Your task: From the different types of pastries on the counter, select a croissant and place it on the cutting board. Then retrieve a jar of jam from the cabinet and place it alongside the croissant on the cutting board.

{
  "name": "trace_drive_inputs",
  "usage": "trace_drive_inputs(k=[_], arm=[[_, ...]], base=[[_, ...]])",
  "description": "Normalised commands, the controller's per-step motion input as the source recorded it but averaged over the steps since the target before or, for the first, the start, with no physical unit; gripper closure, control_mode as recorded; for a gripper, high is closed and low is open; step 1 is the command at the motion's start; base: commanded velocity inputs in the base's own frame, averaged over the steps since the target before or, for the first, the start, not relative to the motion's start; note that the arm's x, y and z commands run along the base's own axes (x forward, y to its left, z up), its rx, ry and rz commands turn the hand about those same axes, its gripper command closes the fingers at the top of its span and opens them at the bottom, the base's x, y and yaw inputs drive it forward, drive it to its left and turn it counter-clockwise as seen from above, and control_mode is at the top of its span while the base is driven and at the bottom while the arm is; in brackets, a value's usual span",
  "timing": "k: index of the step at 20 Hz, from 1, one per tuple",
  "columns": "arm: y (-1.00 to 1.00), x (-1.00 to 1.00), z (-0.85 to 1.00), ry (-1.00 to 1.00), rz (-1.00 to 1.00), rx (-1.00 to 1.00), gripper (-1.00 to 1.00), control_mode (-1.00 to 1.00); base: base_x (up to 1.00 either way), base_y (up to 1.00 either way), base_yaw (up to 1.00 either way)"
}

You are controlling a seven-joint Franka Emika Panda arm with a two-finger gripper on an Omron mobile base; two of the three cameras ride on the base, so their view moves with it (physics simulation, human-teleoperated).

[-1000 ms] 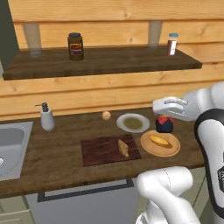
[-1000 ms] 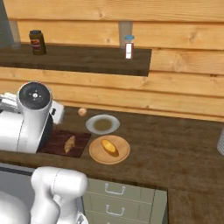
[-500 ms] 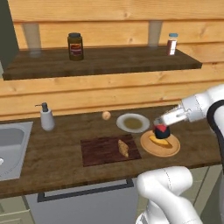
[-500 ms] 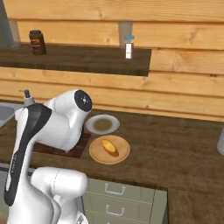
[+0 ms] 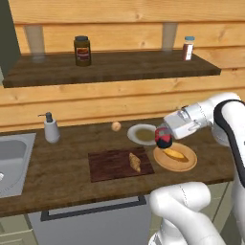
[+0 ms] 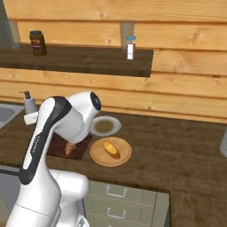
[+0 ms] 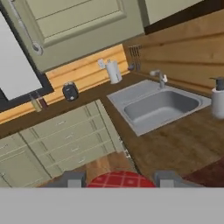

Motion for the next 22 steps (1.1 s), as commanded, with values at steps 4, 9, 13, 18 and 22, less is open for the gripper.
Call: trace_drive_inputs(k=[4,9,13,18,22], arm=[[0.44,0.11,-0.11,-0.08,0.16,0.15,1.0,-1.0],[0.38,0.01,-0.24,-0.03,0.19,0.15,1.0,-1.0],[0.32,0.11,-0.2,0.01,0.35,0.13,1.0,-1.0],[0.18,0.13,-0.22,0.0,0.35,0.07,1.0,-1.0],[0.23,0.04,-0.07,0.0,0.16,0.03,1.0,-1.0]], base=[[0.0,0.0,0.0],[0.0,0.0,0.0],[0.0,0.0,0.0],[0.0,0.0,0.0],[0.0,0.0,0.0]])
